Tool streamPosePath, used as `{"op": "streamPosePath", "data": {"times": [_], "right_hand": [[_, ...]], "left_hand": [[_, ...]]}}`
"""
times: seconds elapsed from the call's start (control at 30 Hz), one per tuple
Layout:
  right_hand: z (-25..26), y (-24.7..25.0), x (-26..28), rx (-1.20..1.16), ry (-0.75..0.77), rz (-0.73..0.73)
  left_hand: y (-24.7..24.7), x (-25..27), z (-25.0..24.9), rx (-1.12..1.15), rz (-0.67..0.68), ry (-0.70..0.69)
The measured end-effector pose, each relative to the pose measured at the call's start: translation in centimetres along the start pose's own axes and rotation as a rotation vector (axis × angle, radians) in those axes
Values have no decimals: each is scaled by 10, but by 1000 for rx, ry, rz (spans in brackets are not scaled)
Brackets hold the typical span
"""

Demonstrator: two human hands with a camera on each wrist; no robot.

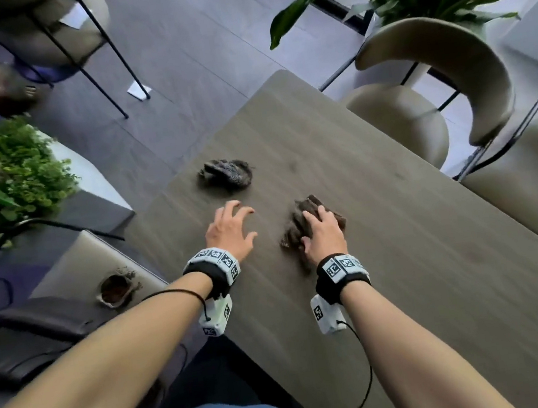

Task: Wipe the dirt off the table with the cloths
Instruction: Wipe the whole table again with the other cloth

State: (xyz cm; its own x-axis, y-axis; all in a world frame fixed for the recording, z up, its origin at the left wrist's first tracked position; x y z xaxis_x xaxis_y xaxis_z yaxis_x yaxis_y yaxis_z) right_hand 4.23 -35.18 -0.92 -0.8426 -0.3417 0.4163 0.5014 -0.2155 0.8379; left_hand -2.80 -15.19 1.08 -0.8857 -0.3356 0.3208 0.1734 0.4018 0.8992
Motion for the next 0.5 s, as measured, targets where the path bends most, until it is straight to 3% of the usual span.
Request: {"op": "streamPosePath", "data": {"times": [0.13,0.27,0.33,0.43,0.5], "right_hand": [[6,15,-13,-44,-17,-138],[29,54,-81,-133,17,-199],[48,78,-117,-164,54,-299],[72,92,-160,-188,96,-380],[79,90,-183,-200,93,-405]], "left_hand": [[33,-69,-3,73,-126,-61],[61,-145,-1,11,-155,-98],[66,-183,0,-16,-19,-88],[58,-224,-4,-111,369,-84],[53,-233,-9,-191,483,-112]]}}
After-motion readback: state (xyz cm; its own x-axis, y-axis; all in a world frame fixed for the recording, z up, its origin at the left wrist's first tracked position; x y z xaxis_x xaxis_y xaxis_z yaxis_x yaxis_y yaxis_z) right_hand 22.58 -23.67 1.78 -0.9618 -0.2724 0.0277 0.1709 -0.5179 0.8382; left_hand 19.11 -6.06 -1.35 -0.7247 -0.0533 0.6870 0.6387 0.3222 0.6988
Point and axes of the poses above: each hand's wrist, its own x-axis away from the middle knuckle, its own y-axis out of the back of the hand, z = x × y, the point moved 5 cm from there along -x, towards the middle knuckle, and after that the axes turned 1 degree about -y, right-handed, at the moved point
